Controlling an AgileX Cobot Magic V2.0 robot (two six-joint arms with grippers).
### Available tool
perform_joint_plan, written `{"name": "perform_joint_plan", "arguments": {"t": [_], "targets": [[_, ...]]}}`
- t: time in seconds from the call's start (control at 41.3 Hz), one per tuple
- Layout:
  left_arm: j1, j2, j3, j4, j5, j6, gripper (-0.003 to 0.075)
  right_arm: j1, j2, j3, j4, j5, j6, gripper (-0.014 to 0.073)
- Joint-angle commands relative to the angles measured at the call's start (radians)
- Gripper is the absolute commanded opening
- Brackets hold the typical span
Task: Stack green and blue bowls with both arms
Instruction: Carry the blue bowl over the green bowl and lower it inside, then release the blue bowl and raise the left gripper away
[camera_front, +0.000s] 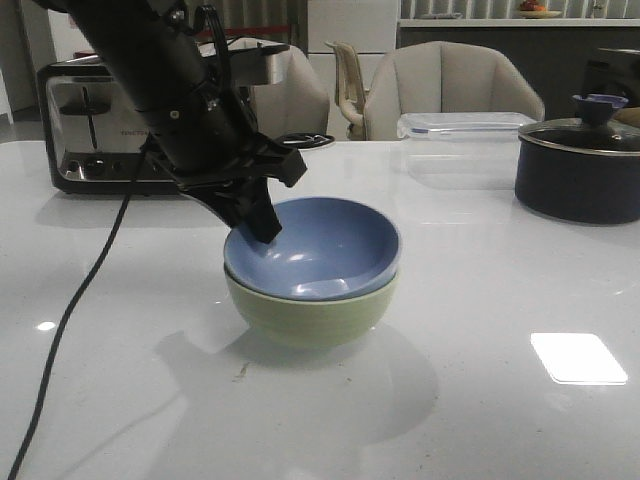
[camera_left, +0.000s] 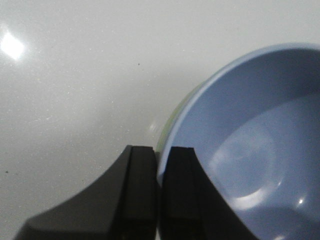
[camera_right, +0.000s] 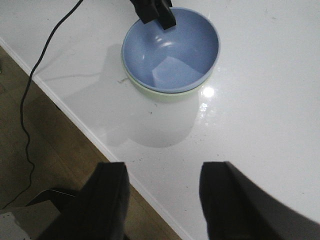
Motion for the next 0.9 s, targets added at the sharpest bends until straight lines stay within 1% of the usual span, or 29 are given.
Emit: {"name": "perform_joint_plan", "arguments": {"t": [0.0,0.073,0.169,0.242,0.29,0.435,0.581,0.726,0.871], "targets": [[-0.006,-0.055,-0.042,-0.026,-0.018,-0.001,0.0116,-0.001,-0.008,-0.026,0.003,-0.053,-0.008,0.0443],[-0.006,-0.055,-0.057,-0.027,0.031,-0.001,0.0199,-0.001,-0.008,-0.026,0.003,-0.053,-0.008,0.0443],[-0.006,-0.059,-0.077,-0.027,0.090,-0.001,0.0375,-0.001,-0.008,-0.026,0.003,-0.053,-0.008,0.0443],[-0.006,-0.071,-0.092,-0.028,0.133,-0.001,0.0452,-0.001,-0.008,-0.026,0.003,-0.053,-0.008,0.0443],[-0.006,-0.089,-0.094,-0.031,0.154,-0.001,0.0463,-0.001,-0.008,-0.026,0.003,-0.053,-0.008,0.0443],[-0.006,-0.186,-0.092,-0.032,0.214,-0.001,0.0457,-0.001,-0.008,-0.026,0.003,-0.053,-0.008,0.0443],[-0.010,-0.335,-0.063,-0.032,0.221,-0.001,0.0457,-0.001,-0.008,-0.026,0.003,-0.048,-0.008,0.0443],[-0.030,-0.493,0.030,-0.030,0.199,0.006,0.0457,-0.001,-0.008,-0.026,0.003,-0.047,-0.008,0.0443],[-0.063,-0.654,0.166,-0.028,0.173,0.010,0.0457,-0.001,-0.008,-0.026,0.003,-0.047,-0.008,0.0443]]}}
